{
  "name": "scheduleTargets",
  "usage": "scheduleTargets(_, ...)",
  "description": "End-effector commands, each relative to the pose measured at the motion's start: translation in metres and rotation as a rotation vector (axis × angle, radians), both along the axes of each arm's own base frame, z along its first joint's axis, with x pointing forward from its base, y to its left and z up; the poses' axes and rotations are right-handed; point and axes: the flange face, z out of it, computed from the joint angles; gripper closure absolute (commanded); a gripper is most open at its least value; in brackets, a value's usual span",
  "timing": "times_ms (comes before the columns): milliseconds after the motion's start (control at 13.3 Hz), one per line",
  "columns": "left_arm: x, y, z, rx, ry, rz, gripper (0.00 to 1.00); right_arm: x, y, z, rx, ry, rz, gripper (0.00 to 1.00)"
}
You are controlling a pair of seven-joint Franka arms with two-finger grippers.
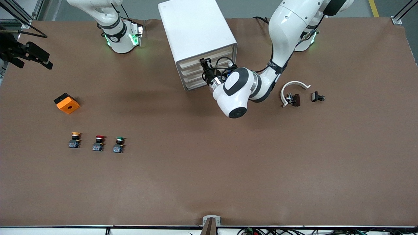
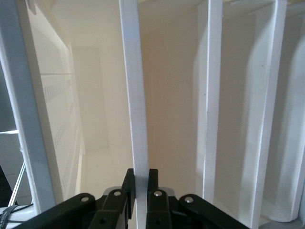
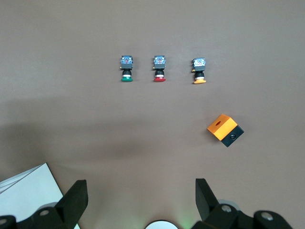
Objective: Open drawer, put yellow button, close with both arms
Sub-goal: 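Grasp the drawer handle with the left gripper, then pull the drawer out of the cabinet with the left gripper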
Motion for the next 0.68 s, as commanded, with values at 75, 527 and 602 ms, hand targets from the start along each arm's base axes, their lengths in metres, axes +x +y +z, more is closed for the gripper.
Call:
scheduleTargets(75, 0.011, 0.006, -0.008, 0.026, 0.012, 0.03, 1.0, -0.008, -0.002, 0.002, 0.011, -0.005, -0.019, 0.0)
scheduleTargets(527, 0.083, 0.046, 0.014, 0.033, -0.086, 0.157, 1.0, -0.008, -0.003, 0.006, 0.008, 0.0, -0.021, 0.0)
scheduleTargets(602, 0.099, 0.055, 0.018, 0.025, -0.105, 0.192, 1.0, -0.007, -0.004, 0.009, 0.008, 0.004, -0.025, 0.0)
